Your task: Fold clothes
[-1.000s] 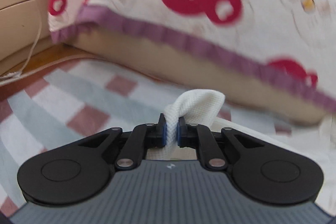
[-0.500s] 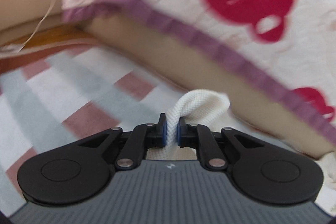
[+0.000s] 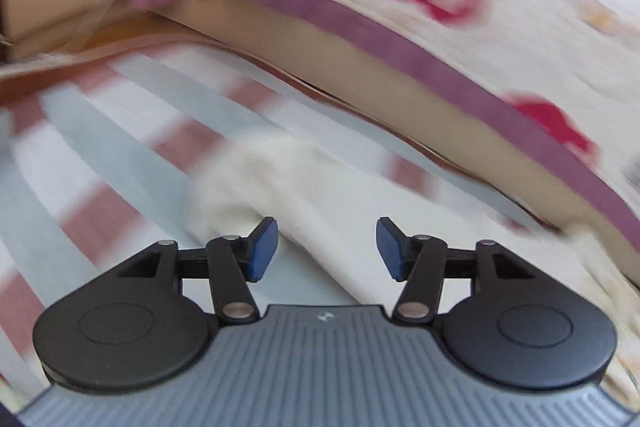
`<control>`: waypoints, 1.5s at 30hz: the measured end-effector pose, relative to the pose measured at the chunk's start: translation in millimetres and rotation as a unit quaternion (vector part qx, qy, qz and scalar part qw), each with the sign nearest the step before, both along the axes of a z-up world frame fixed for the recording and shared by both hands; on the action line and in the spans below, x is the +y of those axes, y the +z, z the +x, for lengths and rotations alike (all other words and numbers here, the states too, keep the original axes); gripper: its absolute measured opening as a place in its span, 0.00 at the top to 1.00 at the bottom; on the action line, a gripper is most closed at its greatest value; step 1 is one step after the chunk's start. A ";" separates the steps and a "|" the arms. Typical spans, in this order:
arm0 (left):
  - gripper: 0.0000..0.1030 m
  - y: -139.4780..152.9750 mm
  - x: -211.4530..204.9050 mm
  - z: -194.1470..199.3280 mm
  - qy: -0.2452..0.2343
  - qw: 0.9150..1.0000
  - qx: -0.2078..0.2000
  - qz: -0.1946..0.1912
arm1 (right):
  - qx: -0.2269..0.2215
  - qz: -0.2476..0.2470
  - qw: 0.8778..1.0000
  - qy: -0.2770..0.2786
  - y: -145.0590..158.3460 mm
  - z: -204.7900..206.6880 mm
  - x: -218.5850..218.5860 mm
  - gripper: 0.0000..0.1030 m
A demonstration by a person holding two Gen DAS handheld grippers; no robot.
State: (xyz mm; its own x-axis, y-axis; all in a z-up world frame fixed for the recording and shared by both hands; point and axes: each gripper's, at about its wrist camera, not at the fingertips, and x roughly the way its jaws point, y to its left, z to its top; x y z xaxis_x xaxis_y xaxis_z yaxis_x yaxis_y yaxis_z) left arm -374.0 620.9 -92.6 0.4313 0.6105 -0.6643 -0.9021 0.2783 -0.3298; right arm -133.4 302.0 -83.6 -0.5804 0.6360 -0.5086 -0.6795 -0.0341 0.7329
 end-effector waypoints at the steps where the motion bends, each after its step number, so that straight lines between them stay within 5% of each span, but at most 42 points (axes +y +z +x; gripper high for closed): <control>1: 0.47 -2.0 -17.2 14.9 -0.031 0.999 -0.003 -0.011 | -0.014 0.010 0.999 -0.033 6.5 19.0 -11.0 0.63; 3: 0.47 -6.9 -50.8 46.4 -0.092 0.995 0.003 -0.025 | -0.063 0.013 0.991 -0.118 17.5 63.9 -36.5 0.63; 7: 0.47 -17.0 -115.2 112.9 -0.207 0.978 0.039 -0.013 | -0.165 -0.026 0.943 -0.288 28.8 143.8 -97.6 0.61; 13: 0.47 -9.2 -201.8 168.4 -0.333 0.943 -0.008 -0.006 | -0.245 -0.093 0.887 -0.380 10.9 182.4 -202.5 0.61; 16: 0.47 -11.5 -249.1 195.5 -0.405 0.914 0.017 0.004 | -0.241 -0.123 0.880 -0.392 -5.6 200.6 -232.5 0.61; 19: 0.46 -15.1 -288.8 213.2 -0.472 0.880 0.052 0.020 | -0.226 -0.115 0.887 -0.385 -18.2 212.0 -246.1 0.58; 23: 0.40 -20.3 -328.0 220.3 -0.526 0.847 0.079 0.018 | -0.235 -0.102 0.899 -0.356 -33.0 217.2 -250.4 0.57; 29: 0.35 -35.7 -352.6 227.3 -0.535 0.836 0.121 0.009 | -0.230 -0.072 0.911 -0.336 -59.3 222.1 -235.9 0.57; 34: 0.31 -49.1 -364.1 238.7 -0.531 0.828 0.179 0.026 | -0.217 -0.043 0.907 -0.357 -70.2 228.8 -225.6 0.57; 35: 0.31 -51.1 -365.2 241.1 -0.526 0.828 0.191 0.028 | -0.230 -0.035 0.906 -0.353 -70.7 226.7 -223.2 0.75; 36: 0.31 -52.3 -364.9 242.2 -0.519 0.831 0.197 0.028 | -0.241 -0.021 0.906 -0.346 -69.1 223.3 -222.3 0.96; 40: 0.30 -52.5 -361.8 234.3 -0.487 0.850 0.200 0.021 | -0.231 0.055 0.899 -0.368 -37.8 211.9 -242.1 0.97; 43: 0.18 -51.6 -360.2 223.6 -0.465 0.862 0.200 0.015 | -0.204 0.110 0.884 -0.405 -3.8 201.5 -272.5 0.97; 45: 0.16 -50.2 -360.6 212.5 -0.452 0.868 0.205 0.009 | -0.218 0.107 0.875 -0.418 4.2 194.1 -285.4 0.97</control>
State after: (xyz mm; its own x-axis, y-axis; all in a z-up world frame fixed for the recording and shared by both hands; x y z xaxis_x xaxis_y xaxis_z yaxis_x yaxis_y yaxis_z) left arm -161.5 260.2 -142.8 0.4687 0.1580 -0.8691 -0.3532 0.9353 -0.0205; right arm 60.8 16.6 -79.3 0.3534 0.8538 -0.3823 -0.7460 0.5038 0.4355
